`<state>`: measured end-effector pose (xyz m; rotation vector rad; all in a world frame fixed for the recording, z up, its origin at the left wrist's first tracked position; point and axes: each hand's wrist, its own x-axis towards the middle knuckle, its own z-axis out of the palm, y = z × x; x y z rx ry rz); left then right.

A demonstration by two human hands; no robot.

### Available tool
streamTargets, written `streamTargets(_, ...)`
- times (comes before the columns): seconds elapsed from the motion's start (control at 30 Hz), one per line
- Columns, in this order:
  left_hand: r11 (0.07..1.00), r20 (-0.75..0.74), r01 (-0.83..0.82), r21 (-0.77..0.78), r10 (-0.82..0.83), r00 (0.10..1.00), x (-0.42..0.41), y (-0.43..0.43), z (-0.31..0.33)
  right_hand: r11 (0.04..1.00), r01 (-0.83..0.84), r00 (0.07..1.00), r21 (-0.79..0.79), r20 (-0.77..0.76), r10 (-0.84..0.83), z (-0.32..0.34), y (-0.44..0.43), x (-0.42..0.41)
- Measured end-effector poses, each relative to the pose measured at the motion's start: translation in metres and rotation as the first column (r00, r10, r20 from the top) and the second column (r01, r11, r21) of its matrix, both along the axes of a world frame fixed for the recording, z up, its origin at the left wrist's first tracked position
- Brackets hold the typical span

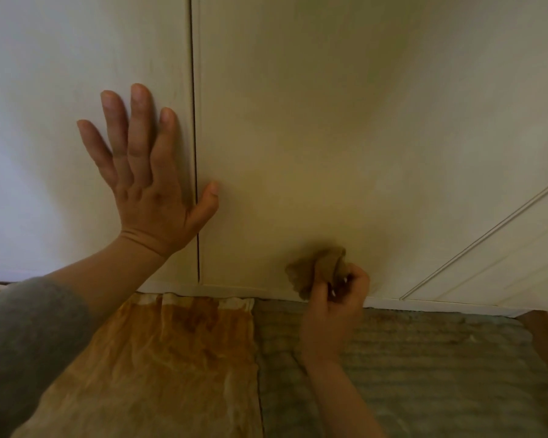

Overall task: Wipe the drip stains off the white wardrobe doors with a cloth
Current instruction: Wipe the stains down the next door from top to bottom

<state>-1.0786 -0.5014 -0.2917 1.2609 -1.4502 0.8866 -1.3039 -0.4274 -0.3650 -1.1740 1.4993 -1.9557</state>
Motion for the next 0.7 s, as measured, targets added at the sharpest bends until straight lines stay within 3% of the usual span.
streamTargets(0.1,1.0,-0.041,0.02,0.005,-0.02,0.999,-0.006,0.002,0.0,0.996,0.048,0.988,-0.08,-0.139,-0.059,0.01,-0.022,0.0)
streamTargets(0.17,0.999,-0.04,0.029,0.015,-0.029,0.999,-0.006,0.004,0.0,0.996,0.077,0.974,-0.04,-0.21,-0.084,-0.009,-0.024,-0.006)
streamTargets(0.23,0.999,-0.032,0.029,0.018,-0.028,0.999,-0.005,0.003,0.0,0.979,0.124,0.983,0.161,-0.154,-0.1,-0.043,-0.017,-0.018)
streamTargets(0.3,1.0,-0.04,0.02,0.017,-0.019,0.999,-0.004,0.002,0.0,0.866,0.189,0.981,0.463,-0.062,-0.181,-0.073,-0.014,-0.038)
streamTargets(0.37,1.0,-0.042,0.02,0.01,-0.019,0.999,-0.005,0.001,0.0,0.762,0.157,0.972,0.628,0.037,-0.231,-0.081,-0.017,-0.056)
streamTargets(0.43,1.0,-0.039,0.025,0.004,-0.024,0.999,-0.006,0.0,-0.001,0.809,0.159,0.966,0.565,0.078,-0.245,-0.071,-0.017,-0.061)
streamTargets(0.57,1.0,-0.053,0.02,-0.017,-0.02,0.998,-0.006,-0.001,-0.003,0.969,0.162,0.982,0.187,0.065,-0.177,-0.026,-0.001,-0.041)
streamTargets(0.7,1.0,-0.053,0.021,-0.017,-0.022,0.998,-0.007,-0.002,-0.001,0.978,0.206,0.975,0.028,-0.084,-0.203,-0.014,-0.024,-0.034)
